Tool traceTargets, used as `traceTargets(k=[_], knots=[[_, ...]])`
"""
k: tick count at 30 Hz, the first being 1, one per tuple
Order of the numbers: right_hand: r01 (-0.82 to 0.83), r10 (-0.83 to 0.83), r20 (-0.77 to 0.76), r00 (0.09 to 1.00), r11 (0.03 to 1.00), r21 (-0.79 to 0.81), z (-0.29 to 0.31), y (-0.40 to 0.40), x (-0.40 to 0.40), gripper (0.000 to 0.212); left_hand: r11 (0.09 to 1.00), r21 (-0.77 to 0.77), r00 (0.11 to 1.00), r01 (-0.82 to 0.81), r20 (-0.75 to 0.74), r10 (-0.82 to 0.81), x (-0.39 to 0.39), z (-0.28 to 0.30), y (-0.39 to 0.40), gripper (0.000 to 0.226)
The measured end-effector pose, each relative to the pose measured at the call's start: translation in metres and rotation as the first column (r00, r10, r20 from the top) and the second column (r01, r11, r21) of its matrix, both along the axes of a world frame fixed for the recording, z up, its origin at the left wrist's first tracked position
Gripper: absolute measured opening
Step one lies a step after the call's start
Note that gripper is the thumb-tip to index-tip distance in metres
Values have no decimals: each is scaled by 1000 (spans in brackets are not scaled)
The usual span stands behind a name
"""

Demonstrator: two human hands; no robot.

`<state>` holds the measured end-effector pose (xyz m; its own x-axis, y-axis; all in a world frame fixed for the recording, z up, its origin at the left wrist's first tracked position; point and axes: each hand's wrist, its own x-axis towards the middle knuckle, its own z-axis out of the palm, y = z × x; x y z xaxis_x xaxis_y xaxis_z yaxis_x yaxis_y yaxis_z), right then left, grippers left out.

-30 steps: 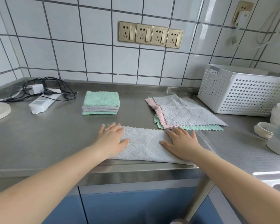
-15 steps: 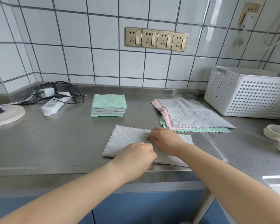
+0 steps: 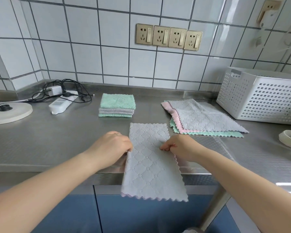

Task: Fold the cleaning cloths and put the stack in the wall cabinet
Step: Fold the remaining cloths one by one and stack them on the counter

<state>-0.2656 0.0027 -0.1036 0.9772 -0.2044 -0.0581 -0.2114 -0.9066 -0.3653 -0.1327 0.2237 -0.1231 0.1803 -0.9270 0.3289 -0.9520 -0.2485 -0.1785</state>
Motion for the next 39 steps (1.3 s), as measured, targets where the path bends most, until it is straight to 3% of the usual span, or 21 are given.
traceTargets(k=[4,6,9,11,14,16,18,21,22,23,25,26,28,31,34,37,39], knots=[[-107,115,53,992,986,-131,-3,-2,-14,42,999,3,997,42,-68,-42,9,-1,4,15],[-194,218,117,969,962,-192,-10,-7,-29,43,996,51,982,68,-183,-58,7,1,10,40],[-298,320,86,943,932,-204,-21,-12,-56,55,960,245,946,135,-320,-52,-5,0,26,67],[-345,357,23,934,914,-213,-24,-12,-68,65,920,363,963,150,-266,-52,-12,-4,33,75],[-364,365,-49,930,891,-270,-28,-12,-72,75,937,313,988,153,-46,-146,-17,-13,36,76],[-348,372,6,928,873,-341,-33,-9,-71,75,948,293,990,127,22,-139,-15,-17,33,70],[-320,381,109,918,874,-366,-38,-6,-67,68,956,254,989,145,-25,-143,-18,-17,29,62],[-256,292,193,937,948,-191,-38,-5,-60,55,976,146,986,164,-32,-161,-16,-19,26,55],[-234,254,202,946,965,-117,-38,-5,-59,50,980,114,983,166,-102,-155,-14,-19,26,53],[-217,224,218,950,975,-56,-36,-3,-57,44,987,43,962,153,-237,-139,-14,-18,25,50],[-126,99,286,953,989,78,-28,4,-53,20,999,-51,821,-3,-570,-27,-18,-7,19,35],[-67,18,311,950,987,148,-24,7,-49,17,993,-75,762,-91,-648,21,-19,-2,13,25],[41,-153,321,935,944,328,-20,10,-39,34,963,-151,670,-222,-742,38,-19,1,-1,31],[152,-383,283,879,789,595,-13,7,-12,34,894,-270,536,-357,-843,-41,-6,-1,-21,40],[284,-517,164,840,677,679,-6,3,16,25,856,-269,394,-441,-915,-85,3,1,-38,55],[382,-563,58,824,629,677,-7,-3,33,22,866,-174,367,-469,-930,11,10,0,-51,71],[435,-565,8,825,643,630,-12,-7,38,22,884,-111,377,-454,-923,78,18,-2,-55,63]])
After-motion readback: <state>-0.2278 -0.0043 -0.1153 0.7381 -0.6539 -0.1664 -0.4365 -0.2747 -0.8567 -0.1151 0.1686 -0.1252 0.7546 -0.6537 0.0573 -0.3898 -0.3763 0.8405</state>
